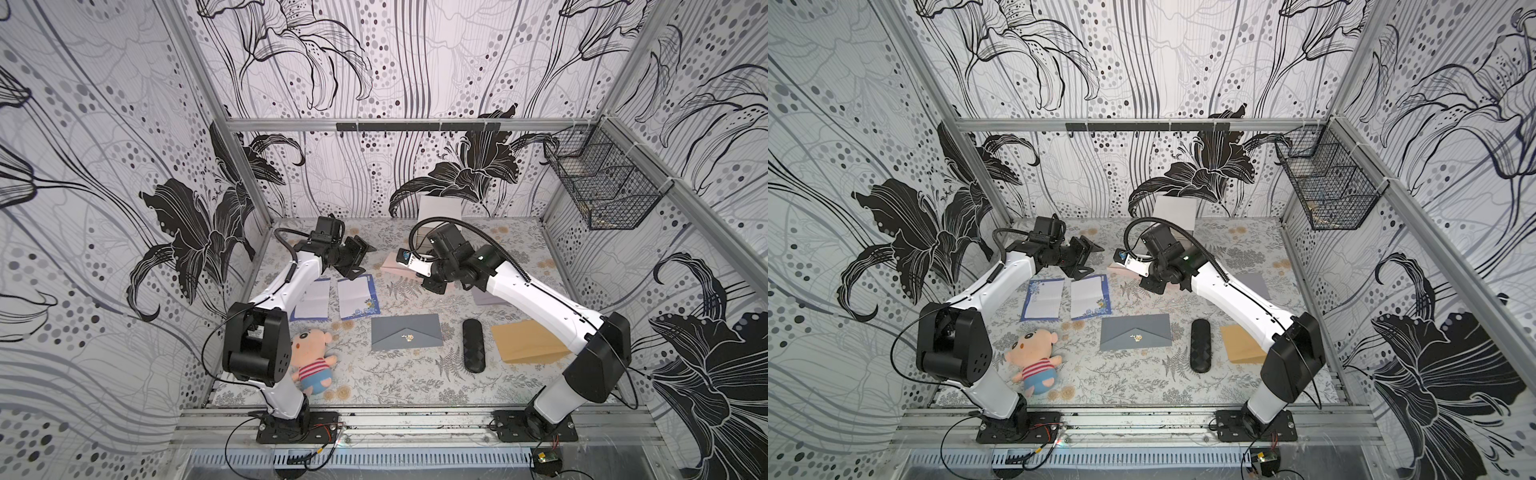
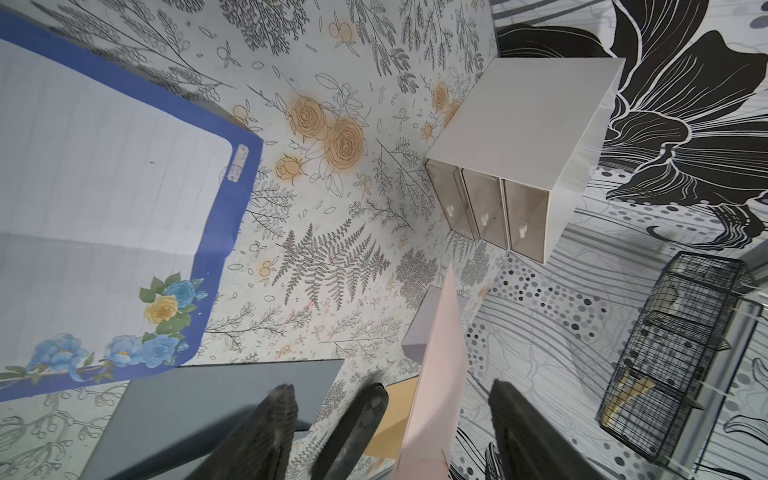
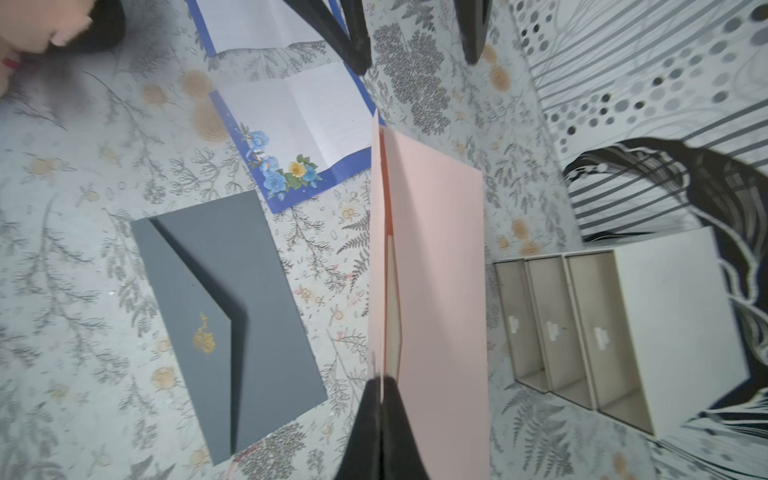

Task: Take the letter paper out of the envelope
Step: Pick up the envelope from the envelope.

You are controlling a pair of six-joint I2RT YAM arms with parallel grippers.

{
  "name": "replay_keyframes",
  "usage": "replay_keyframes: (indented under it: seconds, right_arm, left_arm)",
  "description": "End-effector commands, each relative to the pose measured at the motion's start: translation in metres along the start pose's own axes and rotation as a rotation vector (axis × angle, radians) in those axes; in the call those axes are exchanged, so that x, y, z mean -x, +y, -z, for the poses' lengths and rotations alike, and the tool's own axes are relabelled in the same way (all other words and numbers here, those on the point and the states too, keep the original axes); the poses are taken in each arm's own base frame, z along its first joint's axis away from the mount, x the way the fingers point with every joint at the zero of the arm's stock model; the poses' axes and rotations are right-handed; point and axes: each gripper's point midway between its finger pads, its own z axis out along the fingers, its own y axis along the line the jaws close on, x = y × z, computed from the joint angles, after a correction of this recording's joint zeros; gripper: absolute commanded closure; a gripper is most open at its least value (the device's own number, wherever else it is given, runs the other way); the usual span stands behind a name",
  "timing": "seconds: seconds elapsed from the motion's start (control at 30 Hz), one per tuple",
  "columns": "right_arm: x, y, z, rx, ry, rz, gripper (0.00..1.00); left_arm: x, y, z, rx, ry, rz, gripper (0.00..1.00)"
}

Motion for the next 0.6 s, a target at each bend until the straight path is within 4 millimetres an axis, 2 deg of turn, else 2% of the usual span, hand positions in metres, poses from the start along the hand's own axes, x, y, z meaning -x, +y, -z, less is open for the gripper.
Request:
replay_keyframes:
  seconds: [0.0,0.17,0.37,0.47,0.57]
  right_arm:
    - [0.006,-0.025,0.007,-0.191,-0.003,0.116,1.00]
    - [0.021,-0.023,0.014,-0.289,-0.047,0.208,1.00]
    - [0.033,-0.014,0.019,-0.334,-0.080,0.268,1.00]
    - [0.039,-0.009,0.020,-0.349,-0.092,0.300,1.00]
    - [0.041,-0.008,0.021,-0.374,-0.100,0.311,1.00]
  left_arm:
    - [-0.007,-0.015,-0.010,-0.107,0.081,0.086,0.23]
    - [-0.013,-0.014,-0.019,-0.141,0.136,0.132,0.24]
    - [-0.017,-0.006,-0.028,-0.137,0.177,0.162,0.29]
    - [-0.018,-0.010,-0.031,-0.166,0.185,0.175,0.35]
    - [-0.019,-0.015,-0.032,-0.190,0.192,0.180,0.46]
